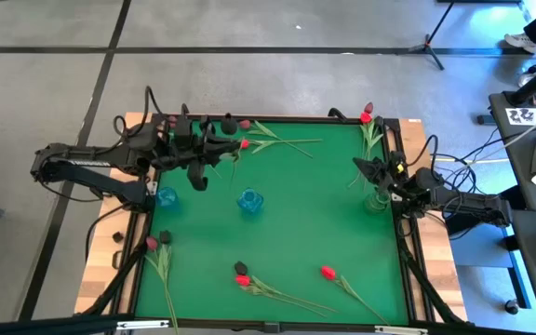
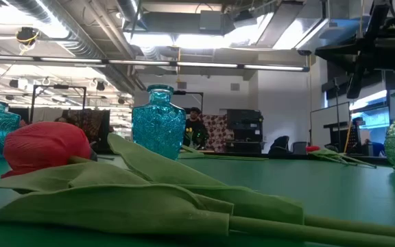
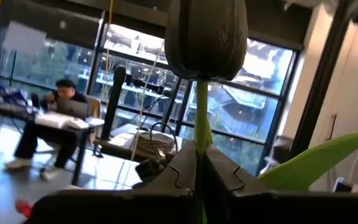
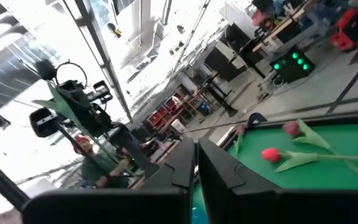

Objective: Sort flowers into vase by color
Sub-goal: Put the top left black tulip into the right blue vase

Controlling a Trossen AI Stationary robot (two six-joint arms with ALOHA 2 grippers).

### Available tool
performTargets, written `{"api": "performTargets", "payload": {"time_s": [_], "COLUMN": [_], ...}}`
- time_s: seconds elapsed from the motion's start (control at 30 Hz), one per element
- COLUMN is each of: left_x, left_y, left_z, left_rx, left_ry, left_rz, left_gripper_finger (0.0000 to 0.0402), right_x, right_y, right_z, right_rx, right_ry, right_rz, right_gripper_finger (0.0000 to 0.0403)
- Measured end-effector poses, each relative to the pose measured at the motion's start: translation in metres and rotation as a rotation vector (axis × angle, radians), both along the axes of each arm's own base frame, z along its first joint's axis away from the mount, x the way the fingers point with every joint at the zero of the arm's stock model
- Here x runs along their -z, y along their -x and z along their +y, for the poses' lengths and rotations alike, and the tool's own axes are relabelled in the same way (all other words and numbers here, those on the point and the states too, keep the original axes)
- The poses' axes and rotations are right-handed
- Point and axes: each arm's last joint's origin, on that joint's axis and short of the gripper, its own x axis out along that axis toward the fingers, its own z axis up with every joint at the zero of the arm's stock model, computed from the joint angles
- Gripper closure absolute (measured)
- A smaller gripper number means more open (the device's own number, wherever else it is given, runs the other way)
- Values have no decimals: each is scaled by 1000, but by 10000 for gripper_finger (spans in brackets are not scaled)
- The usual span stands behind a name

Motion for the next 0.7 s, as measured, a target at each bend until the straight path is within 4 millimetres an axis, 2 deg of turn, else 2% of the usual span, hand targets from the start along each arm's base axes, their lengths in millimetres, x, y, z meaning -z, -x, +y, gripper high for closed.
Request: {"api": "performTargets", "payload": {"time_s": [0.07,0.13,0.23,0.33,0.4,0.5,0.7], "left_x": [2,10,34,60,75,100,111], "left_y": [0,0,1,5,9,9,1], "left_z": [-1,-2,-2,-2,-3,-2,-3], "left_rx": [8,12,21,42,57,53,66], "left_ry": [-56,-75,-64,-32,-16,26,56], "left_rz": [-9,-28,-66,-166,-215,-191,-202], "left_gripper_finger": [398,398,398,398,398,398,398], "right_x": [-5,-19,-40,-69,-85,-106,-136], "right_y": [0,-2,-9,-19,-29,-48,-72], "right_z": [1,3,5,8,11,15,17], "right_rx": [-15,-6,2,12,7,-11,-3], "right_ry": [14,41,109,157,189,225,279], "right_rz": [11,15,80,128,201,309,406], "right_gripper_finger": [381,390,399,396,399,400,401]}}
